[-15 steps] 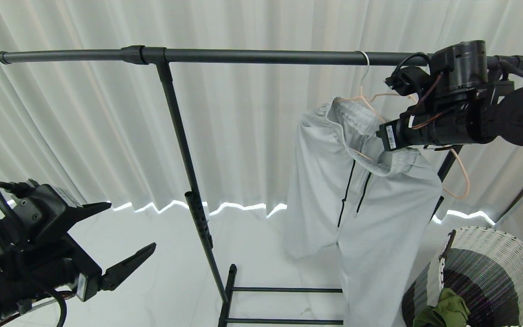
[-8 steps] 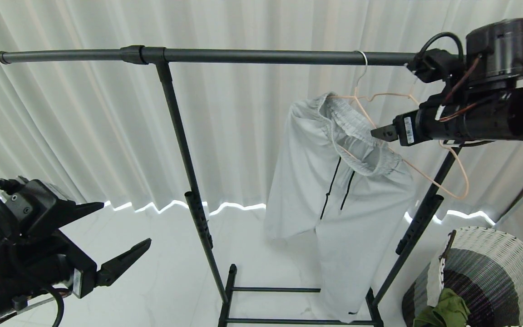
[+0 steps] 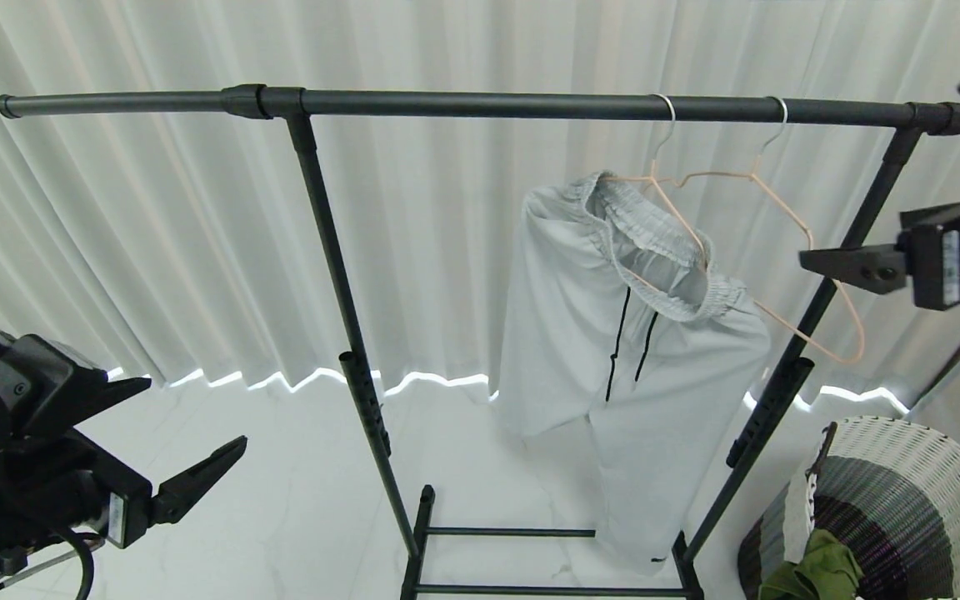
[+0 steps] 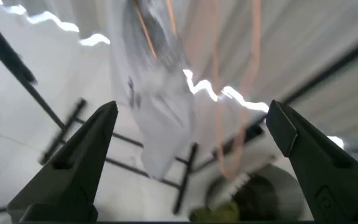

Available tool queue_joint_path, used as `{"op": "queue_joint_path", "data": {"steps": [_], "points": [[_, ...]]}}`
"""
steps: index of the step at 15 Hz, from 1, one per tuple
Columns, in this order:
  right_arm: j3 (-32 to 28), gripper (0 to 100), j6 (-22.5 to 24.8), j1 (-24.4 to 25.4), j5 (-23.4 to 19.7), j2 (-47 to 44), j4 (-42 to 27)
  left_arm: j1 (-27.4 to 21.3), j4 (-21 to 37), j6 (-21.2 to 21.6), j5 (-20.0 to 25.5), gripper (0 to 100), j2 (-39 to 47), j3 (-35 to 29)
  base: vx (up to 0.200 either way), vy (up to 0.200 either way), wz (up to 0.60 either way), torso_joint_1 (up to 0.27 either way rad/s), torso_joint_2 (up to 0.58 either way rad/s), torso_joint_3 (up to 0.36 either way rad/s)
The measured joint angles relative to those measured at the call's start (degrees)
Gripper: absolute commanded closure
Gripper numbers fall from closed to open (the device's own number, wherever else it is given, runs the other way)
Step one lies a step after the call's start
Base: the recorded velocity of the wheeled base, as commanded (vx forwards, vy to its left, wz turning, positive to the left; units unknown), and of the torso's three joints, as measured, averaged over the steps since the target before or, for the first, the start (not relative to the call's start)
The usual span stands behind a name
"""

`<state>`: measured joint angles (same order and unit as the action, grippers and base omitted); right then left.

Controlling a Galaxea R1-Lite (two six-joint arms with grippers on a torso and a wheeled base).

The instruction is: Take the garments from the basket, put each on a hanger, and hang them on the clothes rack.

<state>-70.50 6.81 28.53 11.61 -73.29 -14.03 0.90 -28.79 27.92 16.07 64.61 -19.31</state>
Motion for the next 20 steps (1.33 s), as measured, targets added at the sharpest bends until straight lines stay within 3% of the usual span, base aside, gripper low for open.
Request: {"op": "queue_joint_path", "data": {"steps": [4, 8, 10, 14, 20], "points": [[8.01, 0, 7.24, -8.46, 0.43, 10.18, -3.54, 0.39, -0.02, -0.06, -0.06, 0, -1.13, 0.62, -0.200, 0.000, 0.00, -0.004, 0.00, 0.004], [14.74, 0, 11.17, -15.32, 0.02, 14.84, -3.40, 2.23, 0.00, -0.06, -0.09, 0, -1.50, 0.71, -0.200, 0.000, 0.00, 0.001, 0.00, 0.002], [17.71, 0, 12.26, -16.54, 0.16, 16.15, -3.23, 4.22, -0.07, -0.06, -0.06, 0, -1.60, 1.68, -0.200, 0.000, 0.00, 0.005, 0.00, 0.000], [22.78, 0, 14.97, -18.20, 0.43, 17.55, -0.02, 8.98, 0.00, -0.44, 0.00, 0, -1.61, 4.66, 0.000, 0.000, 0.00, 0.000, 0.00, 0.000], [30.54, 0, 17.32, -21.59, 0.46, 17.81, 7.69, 10.07, 0.04, -2.06, 0.00, 0, -1.44, 6.45, 0.000, 0.000, 0.00, 0.000, 0.00, 0.000]]}}
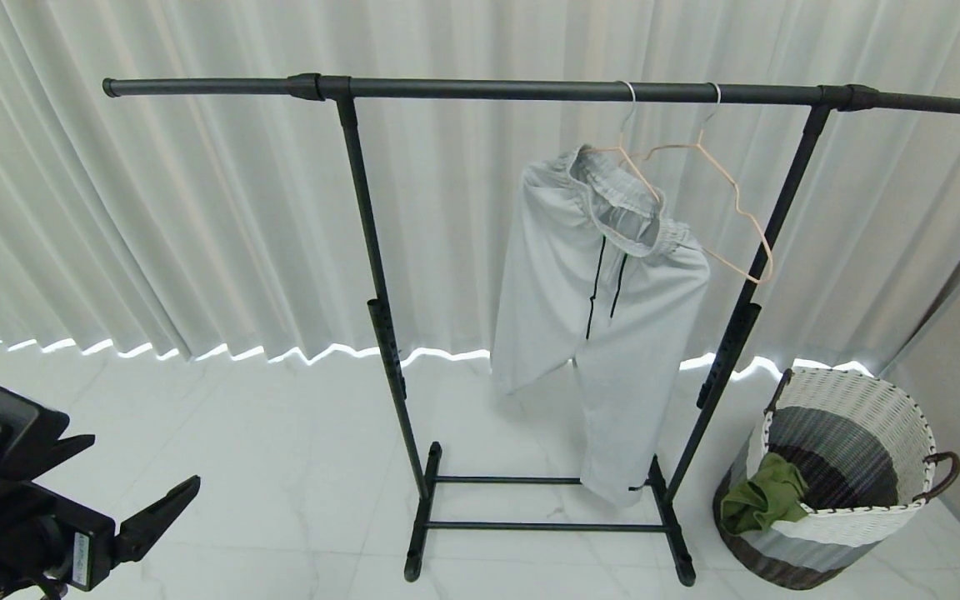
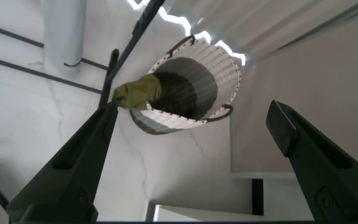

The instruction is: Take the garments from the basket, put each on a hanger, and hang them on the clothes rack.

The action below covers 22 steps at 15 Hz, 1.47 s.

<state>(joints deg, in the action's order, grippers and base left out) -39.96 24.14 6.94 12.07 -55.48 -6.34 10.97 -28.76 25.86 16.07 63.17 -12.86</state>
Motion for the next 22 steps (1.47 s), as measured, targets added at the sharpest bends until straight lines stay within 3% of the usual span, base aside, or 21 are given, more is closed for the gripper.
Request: {"op": "queue_joint_path", "data": {"steps": [5, 22], "points": [[0.50, 0, 0.00, -1.35, 0.18, -0.13, 0.05, 0.00, 0.02, 0.06, 0.21, 0, -0.52, 0.55, 0.000, 0.000, 0.00, -0.050, 0.12, 0.069], [0.61, 0, 0.13, -1.93, 0.16, -0.26, -0.01, -0.20, 0.10, 0.22, 0.43, 0, -2.12, 0.79, 0.000, 0.000, 0.00, -0.172, 0.45, 0.275]]}}
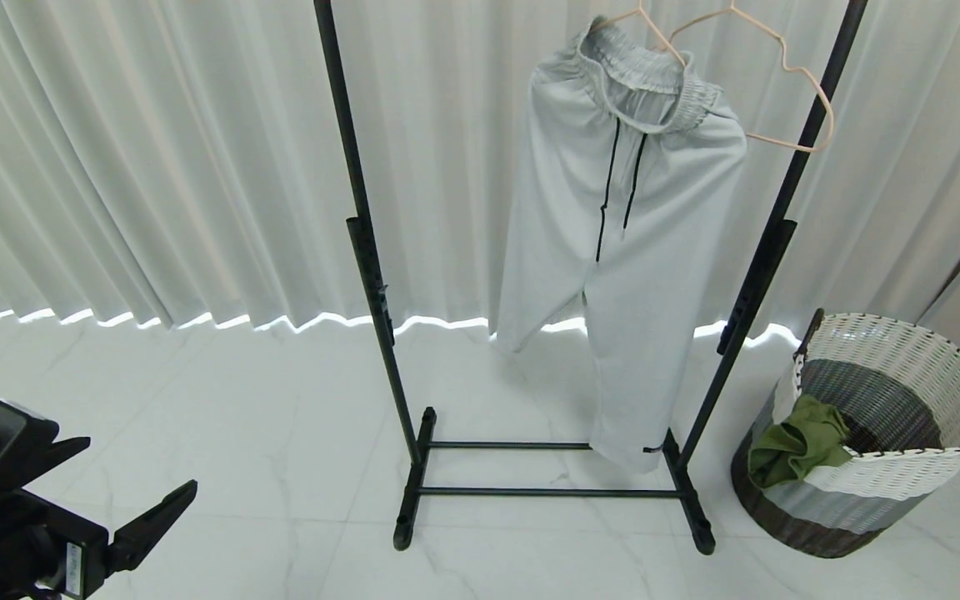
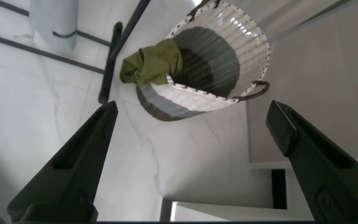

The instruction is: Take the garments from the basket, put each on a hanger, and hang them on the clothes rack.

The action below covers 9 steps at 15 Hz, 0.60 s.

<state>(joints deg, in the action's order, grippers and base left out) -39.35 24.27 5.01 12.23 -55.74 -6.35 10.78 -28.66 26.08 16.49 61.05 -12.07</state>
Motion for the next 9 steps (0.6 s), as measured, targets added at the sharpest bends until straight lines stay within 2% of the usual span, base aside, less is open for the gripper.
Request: {"op": "queue_joint_path", "data": {"steps": [4, 9], "points": [[-0.01, 0, 0.44, -0.79, -0.02, 0.01, 0.01, -0.01, -0.07, 0.41, 0.01, 0, -1.24, 0.69, 0.000, 0.000, 0.00, -0.017, 0.05, 0.035], [-0.04, 0, 4.62, -2.36, 0.04, 0.04, 0.01, -0.09, -0.05, 0.79, -0.02, 0, -3.04, 2.43, 0.000, 0.000, 0.00, 0.000, 0.00, 0.000]]}}
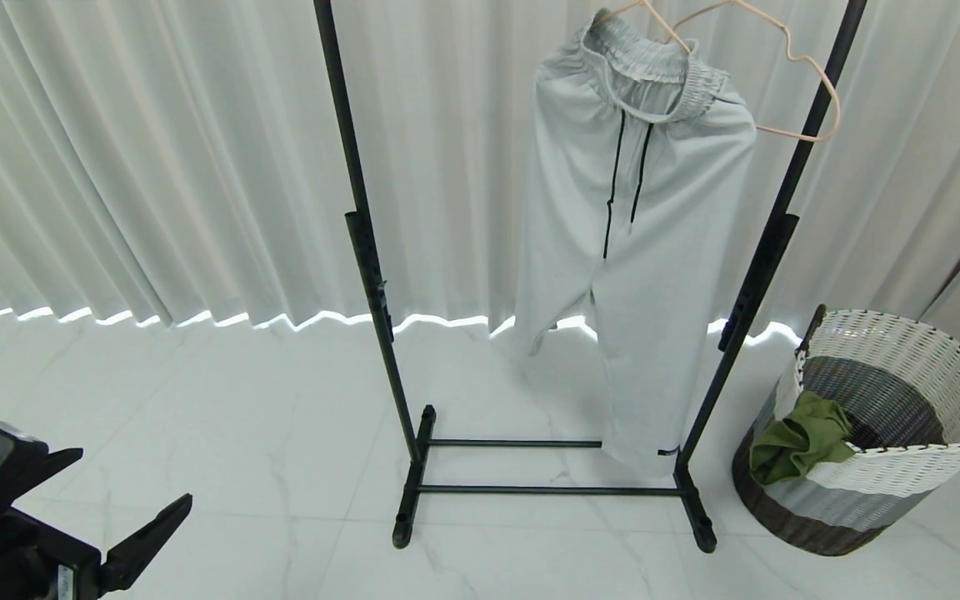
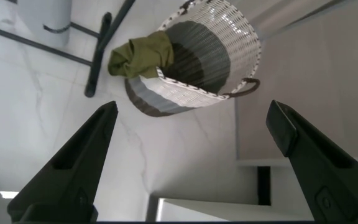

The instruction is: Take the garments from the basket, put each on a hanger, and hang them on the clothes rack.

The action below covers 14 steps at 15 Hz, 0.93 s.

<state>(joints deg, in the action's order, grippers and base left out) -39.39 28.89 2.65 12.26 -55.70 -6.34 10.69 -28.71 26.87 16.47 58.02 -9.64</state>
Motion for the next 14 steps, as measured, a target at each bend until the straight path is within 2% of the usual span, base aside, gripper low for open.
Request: {"op": "queue_joint_path", "data": {"steps": [4, 8, 13, 14], "points": [[0.45, 0, 1.05, -1.44, 0.56, 0.00, 0.00, 0.00, -0.02, 0.57, 0.00, 0, -2.76, 2.71, 0.000, 0.000, 0.00, 0.000, 0.00, 0.000], [2.77, 0, 1.07, -1.52, 0.82, 1.51, 0.00, -0.02, 0.00, 2.26, -0.02, 0, -7.08, 5.96, 0.000, -0.200, 0.00, 0.001, 0.00, 0.007], [7.25, 0, 0.96, -1.55, 0.84, 5.71, -0.06, -1.83, 0.11, 2.94, -0.05, 0, -10.61, 6.78, 0.000, -0.200, 0.00, 0.002, 0.00, 0.006], [7.61, 0, 0.94, -1.66, 0.84, 6.19, -0.11, -1.99, 0.06, 2.91, -0.07, 0, -10.89, 6.75, 0.000, 0.000, 0.00, 0.000, 0.00, 0.000]]}}
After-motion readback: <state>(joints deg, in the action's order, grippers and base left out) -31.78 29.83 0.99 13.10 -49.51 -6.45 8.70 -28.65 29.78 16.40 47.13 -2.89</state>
